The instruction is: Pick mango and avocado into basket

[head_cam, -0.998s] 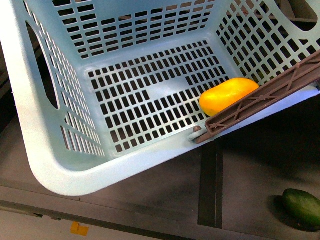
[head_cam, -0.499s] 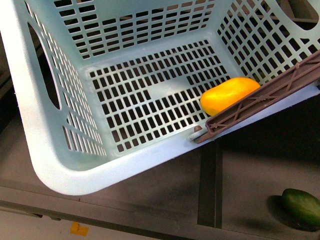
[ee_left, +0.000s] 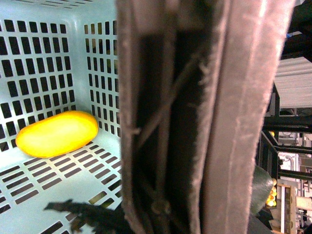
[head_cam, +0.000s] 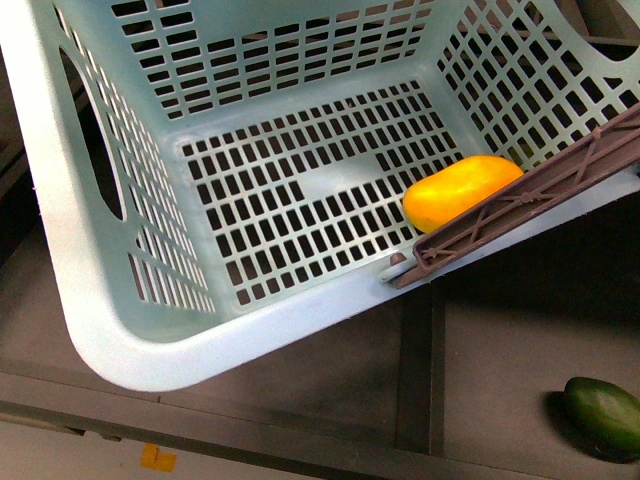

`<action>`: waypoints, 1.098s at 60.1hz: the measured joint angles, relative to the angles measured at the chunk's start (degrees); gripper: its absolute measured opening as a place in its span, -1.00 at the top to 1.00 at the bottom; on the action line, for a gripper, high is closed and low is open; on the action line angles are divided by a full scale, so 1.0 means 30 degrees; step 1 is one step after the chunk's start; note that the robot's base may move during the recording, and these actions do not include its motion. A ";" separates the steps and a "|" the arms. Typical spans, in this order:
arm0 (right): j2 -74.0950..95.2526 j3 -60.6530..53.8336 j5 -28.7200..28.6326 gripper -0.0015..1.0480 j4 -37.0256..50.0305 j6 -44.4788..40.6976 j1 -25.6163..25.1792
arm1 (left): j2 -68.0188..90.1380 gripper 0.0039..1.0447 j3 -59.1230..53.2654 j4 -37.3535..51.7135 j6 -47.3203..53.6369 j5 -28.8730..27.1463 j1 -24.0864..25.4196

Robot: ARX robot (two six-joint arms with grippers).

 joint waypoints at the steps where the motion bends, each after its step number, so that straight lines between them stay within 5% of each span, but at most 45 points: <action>1: 0.0357 0.0015 0.0226 -0.10 0.0342 0.0007 0.0291 | 0.0000 0.72 0.0000 0.0000 0.0000 0.0000 0.0000; 18: 0.4328 0.1005 0.2178 -0.12 0.2229 0.0044 0.2637 | 0.0000 0.72 0.0000 0.0000 0.0015 -0.0051 0.0000; 34: 0.4517 0.1464 0.3038 -0.86 0.2397 0.0364 0.3235 | 0.0000 0.72 0.0000 0.0000 0.0022 0.0007 0.0000; 50: -0.0605 -0.0168 0.3308 -0.83 0.0925 -0.0160 0.2033 | 0.0000 0.72 0.0000 0.0000 0.0000 -0.0073 0.0007; 57: -0.2601 -0.2433 0.4146 -0.49 0.4554 -0.2623 0.1268 | 0.0000 0.72 0.0000 0.0000 0.0029 -0.0146 0.0007; 66: -0.4014 -0.4750 0.3453 -0.02 0.5515 -0.4044 0.0583 | 0.0000 0.72 0.0000 0.0000 -0.0015 0.0058 0.0000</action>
